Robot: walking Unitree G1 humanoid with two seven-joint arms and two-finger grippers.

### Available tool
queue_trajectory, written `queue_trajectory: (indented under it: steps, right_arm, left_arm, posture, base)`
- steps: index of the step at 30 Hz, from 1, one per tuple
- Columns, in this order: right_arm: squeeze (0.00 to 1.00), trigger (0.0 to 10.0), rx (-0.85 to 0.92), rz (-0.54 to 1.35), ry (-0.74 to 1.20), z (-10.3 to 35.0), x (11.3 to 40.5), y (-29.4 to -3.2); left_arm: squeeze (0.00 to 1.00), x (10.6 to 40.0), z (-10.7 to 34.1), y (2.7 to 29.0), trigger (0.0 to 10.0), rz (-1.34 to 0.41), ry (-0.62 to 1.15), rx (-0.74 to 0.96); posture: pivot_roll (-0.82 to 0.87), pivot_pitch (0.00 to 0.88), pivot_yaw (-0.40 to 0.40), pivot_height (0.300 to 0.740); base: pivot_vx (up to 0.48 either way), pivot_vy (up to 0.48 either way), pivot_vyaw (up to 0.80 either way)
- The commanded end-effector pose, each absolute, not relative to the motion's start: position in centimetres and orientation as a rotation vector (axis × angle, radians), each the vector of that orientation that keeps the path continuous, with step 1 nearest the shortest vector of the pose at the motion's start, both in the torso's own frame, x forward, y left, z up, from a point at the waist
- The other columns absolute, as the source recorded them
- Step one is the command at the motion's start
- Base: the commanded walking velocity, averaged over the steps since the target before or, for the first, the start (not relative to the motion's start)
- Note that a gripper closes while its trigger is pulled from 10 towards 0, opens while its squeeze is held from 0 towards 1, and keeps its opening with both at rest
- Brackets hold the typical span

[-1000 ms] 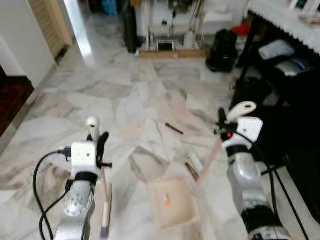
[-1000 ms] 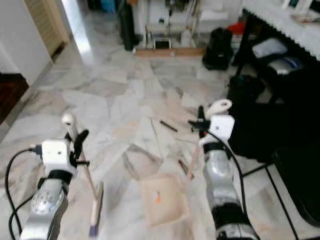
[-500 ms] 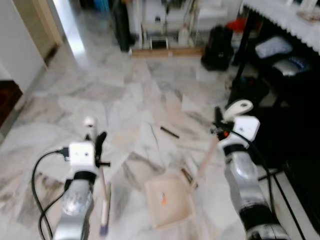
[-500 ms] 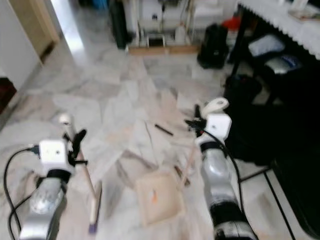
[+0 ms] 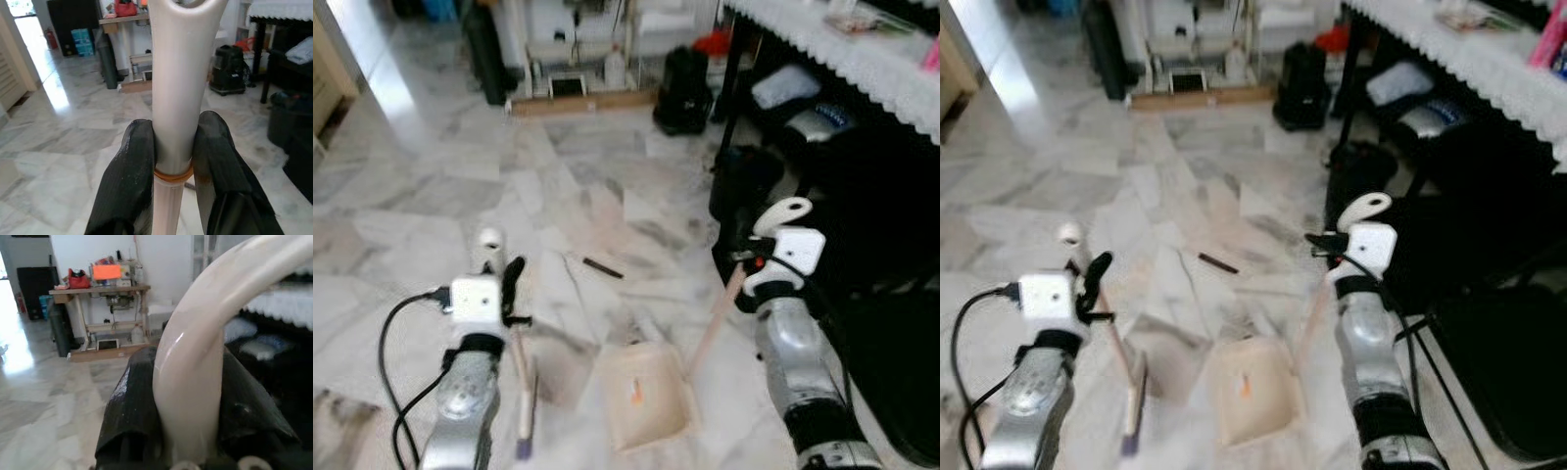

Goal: Sweep floor

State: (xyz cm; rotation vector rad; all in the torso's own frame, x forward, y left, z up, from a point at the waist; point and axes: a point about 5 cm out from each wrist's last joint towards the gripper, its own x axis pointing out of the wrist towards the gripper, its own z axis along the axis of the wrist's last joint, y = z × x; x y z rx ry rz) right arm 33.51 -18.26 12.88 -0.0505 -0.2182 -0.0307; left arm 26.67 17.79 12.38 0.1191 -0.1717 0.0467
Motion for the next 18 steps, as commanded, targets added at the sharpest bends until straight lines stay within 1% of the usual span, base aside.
queue_trajectory:
  steps: [1,18]
  right_arm:
    - [0.00,10.0,-0.027,0.002,-0.283,14.38,33.97,-16.92]
    - [0.00,10.0,-0.023,0.001,-0.282,14.35,33.97,-16.83]
  left_arm:
    - [0.00,26.57,13.35,18.45,10.0,0.068,-0.216,0.138]
    - [0.00,26.53,13.35,18.43,10.0,0.066,-0.214,0.139]
  posture:
    - [-0.01,0.062,-0.018,0.740]
    - [0.00,0.062,-0.017,0.740]
  base:
    - [0.341,0.000,0.00]
    - [0.342,0.000,0.00]
